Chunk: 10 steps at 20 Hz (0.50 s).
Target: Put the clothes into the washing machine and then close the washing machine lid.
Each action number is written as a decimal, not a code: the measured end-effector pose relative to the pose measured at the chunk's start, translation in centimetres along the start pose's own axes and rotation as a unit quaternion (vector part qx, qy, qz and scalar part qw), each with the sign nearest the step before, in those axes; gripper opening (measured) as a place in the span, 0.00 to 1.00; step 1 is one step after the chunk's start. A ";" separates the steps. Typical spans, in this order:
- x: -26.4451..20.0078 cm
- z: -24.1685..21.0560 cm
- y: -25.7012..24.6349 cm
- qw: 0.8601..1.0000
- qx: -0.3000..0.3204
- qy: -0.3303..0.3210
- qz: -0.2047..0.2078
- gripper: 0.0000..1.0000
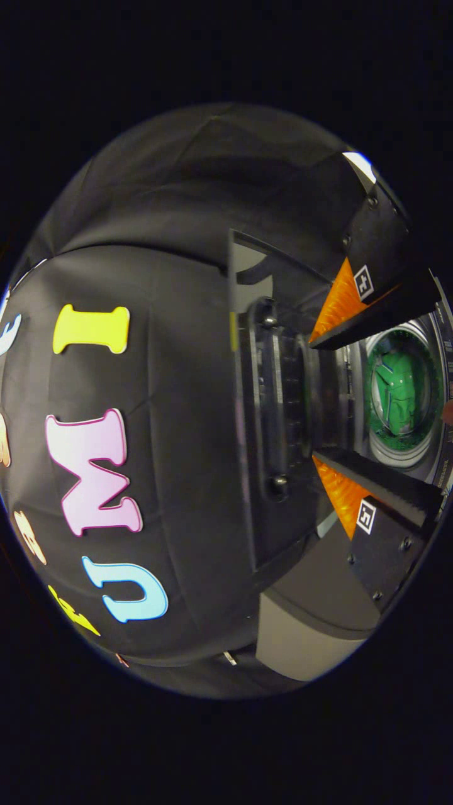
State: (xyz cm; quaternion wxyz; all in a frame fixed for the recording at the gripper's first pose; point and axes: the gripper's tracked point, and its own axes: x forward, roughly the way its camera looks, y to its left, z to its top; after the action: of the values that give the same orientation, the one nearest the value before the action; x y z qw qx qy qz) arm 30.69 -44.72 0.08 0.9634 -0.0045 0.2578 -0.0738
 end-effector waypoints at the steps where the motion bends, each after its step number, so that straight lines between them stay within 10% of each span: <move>1: -0.1 1.2 0.1 1.000 -0.001 -0.008 0.000 0.99; 10: 2.5 7.5 1.2 0.999 -0.020 -0.035 -0.001 1.00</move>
State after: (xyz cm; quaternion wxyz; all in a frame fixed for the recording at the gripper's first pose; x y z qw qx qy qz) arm 36.77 -44.09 5.32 0.9715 -0.0269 0.2249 -0.0697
